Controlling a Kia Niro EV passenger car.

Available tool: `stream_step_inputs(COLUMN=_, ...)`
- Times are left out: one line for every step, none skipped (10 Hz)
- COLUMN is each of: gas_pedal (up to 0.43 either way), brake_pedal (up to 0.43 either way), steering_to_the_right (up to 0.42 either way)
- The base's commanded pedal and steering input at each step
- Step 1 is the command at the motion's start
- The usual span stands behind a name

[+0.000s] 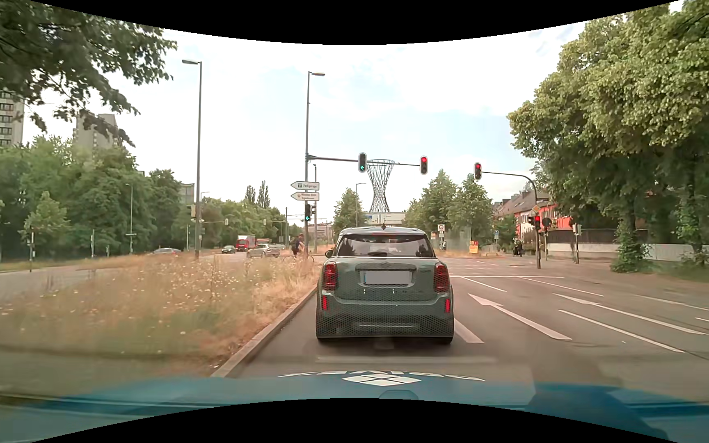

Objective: Follow the waypoints while adhering to traffic rules and regulations

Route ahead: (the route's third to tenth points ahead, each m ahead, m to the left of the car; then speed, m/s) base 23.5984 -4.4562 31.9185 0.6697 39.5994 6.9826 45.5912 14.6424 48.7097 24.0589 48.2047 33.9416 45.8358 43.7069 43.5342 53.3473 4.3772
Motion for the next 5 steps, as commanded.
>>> stream_step_inputs(gas_pedal=0.0, brake_pedal=0.28, steering_to_the_right=-0.001)
stream_step_inputs(gas_pedal=0.0, brake_pedal=0.28, steering_to_the_right=-0.001)
stream_step_inputs(gas_pedal=0.0, brake_pedal=0.207, steering_to_the_right=-0.001)
stream_step_inputs(gas_pedal=0.0, brake_pedal=0.055, steering_to_the_right=-0.001)
stream_step_inputs(gas_pedal=0.0, brake_pedal=0.018, steering_to_the_right=-0.001)
